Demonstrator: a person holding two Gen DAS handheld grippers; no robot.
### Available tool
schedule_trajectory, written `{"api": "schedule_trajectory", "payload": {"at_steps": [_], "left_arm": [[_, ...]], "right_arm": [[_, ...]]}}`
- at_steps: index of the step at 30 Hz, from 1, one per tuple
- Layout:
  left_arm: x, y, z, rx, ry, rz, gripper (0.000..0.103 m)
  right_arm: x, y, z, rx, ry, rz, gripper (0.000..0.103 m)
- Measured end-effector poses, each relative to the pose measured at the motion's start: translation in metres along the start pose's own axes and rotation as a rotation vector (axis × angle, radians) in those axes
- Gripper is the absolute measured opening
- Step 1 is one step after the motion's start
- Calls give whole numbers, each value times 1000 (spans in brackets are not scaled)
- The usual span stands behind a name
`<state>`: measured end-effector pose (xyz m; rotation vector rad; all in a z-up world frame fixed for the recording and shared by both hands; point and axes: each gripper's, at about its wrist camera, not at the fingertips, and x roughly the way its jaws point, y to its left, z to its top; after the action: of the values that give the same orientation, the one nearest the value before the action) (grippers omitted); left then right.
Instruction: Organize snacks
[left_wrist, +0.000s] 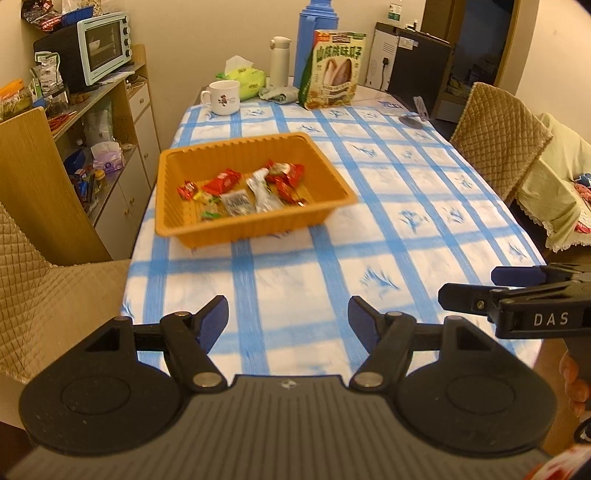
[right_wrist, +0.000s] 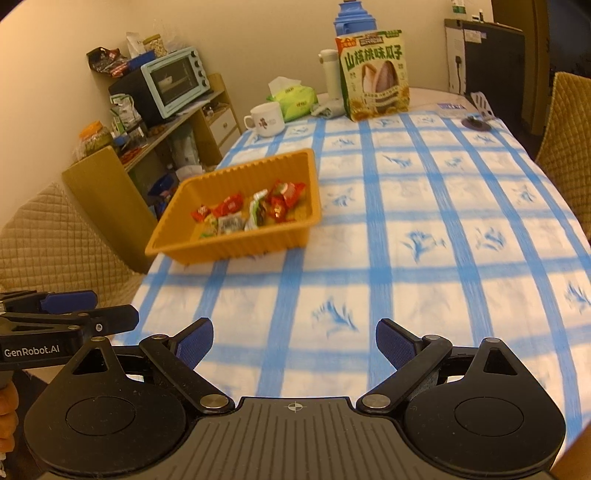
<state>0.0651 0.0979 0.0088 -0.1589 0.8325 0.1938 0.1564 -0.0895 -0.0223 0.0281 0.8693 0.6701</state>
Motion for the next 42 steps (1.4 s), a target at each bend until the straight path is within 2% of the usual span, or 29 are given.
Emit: {"api": "schedule_trajectory", "payload": {"at_steps": [8, 18, 42], "left_arm": [[-23, -26, -28, 23, 1, -27, 69], [-40, -43, -46, 42, -8, -46, 69], [-51, -60, -59, 48, -15, -55, 70]], "right_arm": [[-28, -9, -30, 13, 8, -18, 94], [-53, -14, -55, 28, 2, -29, 94], [-72, -23, -67, 33, -9, -32, 94]]}}
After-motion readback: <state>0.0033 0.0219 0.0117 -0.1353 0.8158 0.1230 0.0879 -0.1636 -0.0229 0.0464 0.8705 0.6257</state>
